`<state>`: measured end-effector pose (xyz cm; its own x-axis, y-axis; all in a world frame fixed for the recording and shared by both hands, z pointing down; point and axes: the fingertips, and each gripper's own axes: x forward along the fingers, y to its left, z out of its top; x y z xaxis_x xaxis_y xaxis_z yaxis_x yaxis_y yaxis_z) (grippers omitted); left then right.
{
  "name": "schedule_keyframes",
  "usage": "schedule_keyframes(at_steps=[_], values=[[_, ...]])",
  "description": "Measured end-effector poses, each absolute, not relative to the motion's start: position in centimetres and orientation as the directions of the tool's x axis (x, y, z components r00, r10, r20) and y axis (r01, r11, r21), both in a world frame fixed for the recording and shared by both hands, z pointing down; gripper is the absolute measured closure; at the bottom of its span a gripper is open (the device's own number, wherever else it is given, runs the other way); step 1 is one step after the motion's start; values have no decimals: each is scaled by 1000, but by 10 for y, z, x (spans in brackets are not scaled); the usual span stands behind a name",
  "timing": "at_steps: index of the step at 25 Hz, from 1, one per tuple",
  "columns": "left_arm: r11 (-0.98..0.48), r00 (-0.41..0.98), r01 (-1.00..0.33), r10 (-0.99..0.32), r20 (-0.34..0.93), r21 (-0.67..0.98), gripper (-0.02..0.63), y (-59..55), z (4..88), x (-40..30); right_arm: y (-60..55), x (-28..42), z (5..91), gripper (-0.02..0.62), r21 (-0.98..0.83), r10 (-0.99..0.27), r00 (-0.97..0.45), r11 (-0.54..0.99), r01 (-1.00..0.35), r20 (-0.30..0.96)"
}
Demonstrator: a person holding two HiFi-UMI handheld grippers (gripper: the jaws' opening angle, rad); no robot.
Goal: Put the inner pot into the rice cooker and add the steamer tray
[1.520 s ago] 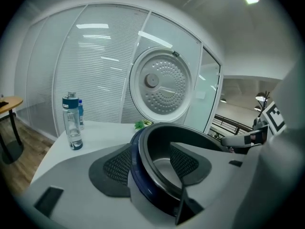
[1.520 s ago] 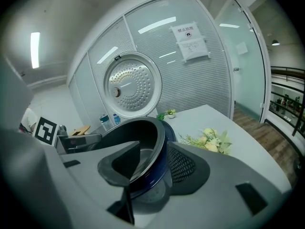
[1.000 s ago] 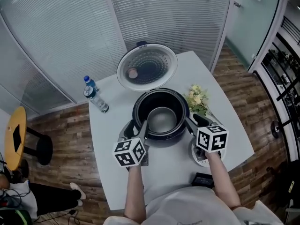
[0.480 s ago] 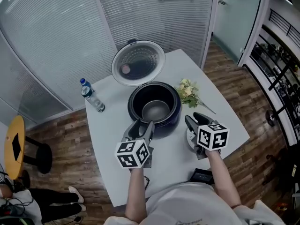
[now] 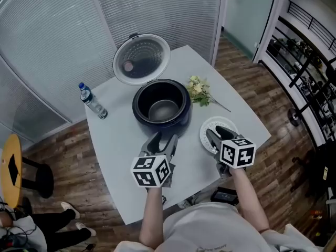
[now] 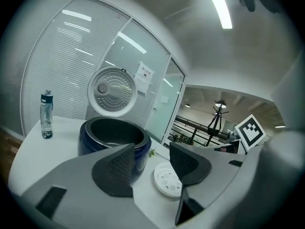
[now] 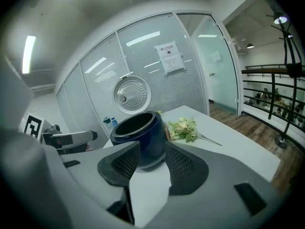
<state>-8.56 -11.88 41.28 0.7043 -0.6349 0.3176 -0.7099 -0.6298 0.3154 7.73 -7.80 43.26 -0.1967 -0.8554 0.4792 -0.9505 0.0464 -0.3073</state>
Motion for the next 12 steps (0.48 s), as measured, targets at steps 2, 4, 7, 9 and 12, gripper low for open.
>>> schedule_keyframes(at_steps=[2,4,7,9,12], values=[[-640,714,-700,-621,323,319,370,-110,416,-83,-68,80,435,425,-307,-855,-183,30,-951,485],[-645,722,-692,-610,327,323,370,-103,419,-81,-61,83,437,425,-307,-856,-171,14,-951,489],[-651,731,-682,-594,335,334,370,-95,427,-76,-52,89,442,425,-307,-854,-155,-6,-952,497],[-654,737,-675,-581,344,342,370,-89,433,-72,-45,94,446,425,-305,-852,-144,-20,-952,504],[-657,746,-665,-566,351,355,371,-84,440,-64,-38,103,451,425,-304,-849,-128,-40,-952,513]])
